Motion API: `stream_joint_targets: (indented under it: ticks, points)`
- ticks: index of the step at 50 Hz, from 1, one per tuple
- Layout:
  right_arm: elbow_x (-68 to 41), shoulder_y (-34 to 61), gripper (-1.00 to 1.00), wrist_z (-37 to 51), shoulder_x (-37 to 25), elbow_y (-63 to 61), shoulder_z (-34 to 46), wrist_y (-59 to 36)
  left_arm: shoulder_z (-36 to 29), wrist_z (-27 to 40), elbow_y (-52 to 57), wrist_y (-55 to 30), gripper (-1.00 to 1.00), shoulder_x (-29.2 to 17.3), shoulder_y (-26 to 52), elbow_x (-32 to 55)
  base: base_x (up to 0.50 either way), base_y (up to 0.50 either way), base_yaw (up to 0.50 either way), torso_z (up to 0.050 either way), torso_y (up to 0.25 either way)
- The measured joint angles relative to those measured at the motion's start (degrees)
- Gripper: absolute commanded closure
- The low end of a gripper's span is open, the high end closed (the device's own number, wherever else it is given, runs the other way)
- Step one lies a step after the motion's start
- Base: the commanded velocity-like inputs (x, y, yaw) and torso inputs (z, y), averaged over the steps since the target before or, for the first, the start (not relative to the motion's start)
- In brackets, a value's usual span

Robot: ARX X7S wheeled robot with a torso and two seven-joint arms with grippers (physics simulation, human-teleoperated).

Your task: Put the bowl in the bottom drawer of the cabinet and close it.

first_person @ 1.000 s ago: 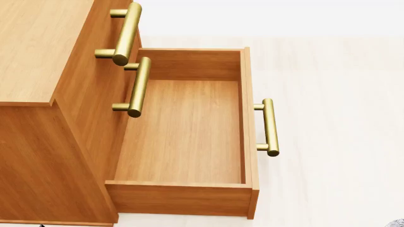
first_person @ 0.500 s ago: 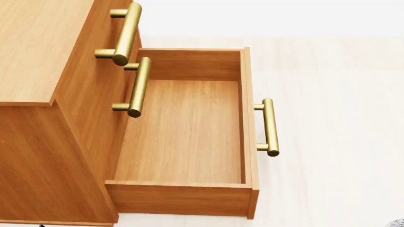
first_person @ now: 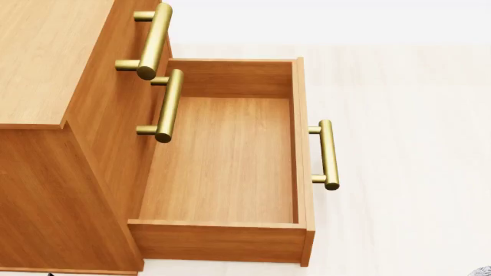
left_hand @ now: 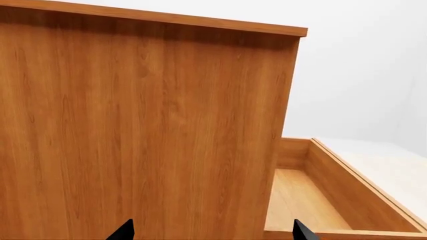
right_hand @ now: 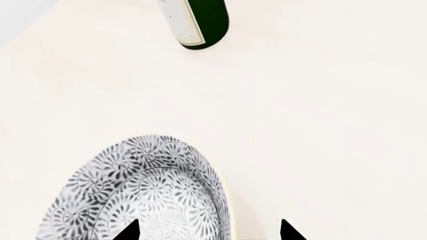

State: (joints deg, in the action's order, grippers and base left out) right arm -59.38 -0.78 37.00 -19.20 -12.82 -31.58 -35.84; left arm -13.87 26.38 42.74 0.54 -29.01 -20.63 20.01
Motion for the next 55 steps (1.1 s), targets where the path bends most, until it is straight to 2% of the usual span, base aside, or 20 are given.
stream_joint_targets:
  ticks: [5, 6, 39, 55]
  points:
    - [0.4, 0.2, -1.0, -0.3, 0.2, 0.9, 0.3, 0.4, -0.1, 0.1, 0.0, 0.0, -1.0, -0.1, 0.0, 0.0, 0.0, 0.0, 0.0, 0.0, 0.0]
    - [0.5, 0.2, 1.0, -0.3, 0.3, 1.0, 0.3, 0.5, -0.1, 0.1, 0.0, 0.0, -1.0, -0.1, 0.0, 0.0, 0.0, 0.0, 0.0, 0.0, 0.0]
    - [1.3, 0.8, 1.0, -0.7, 0.5, 2.1, 0.9, 1.7, -0.5, 0.5, 0.3, 0.0, -1.0, -0.4, 0.2, 0.3, 0.0, 0.0, 0.0, 0.0, 0.0]
    - [-3.6, 2.4, 1.0, 4.1, -1.2, -5.3, 1.2, -2.0, -0.6, 0.6, 0.1, 0.2, -1.0, -0.6, 0.3, 0.4, 0.0, 0.0, 0.0, 0.0, 0.0]
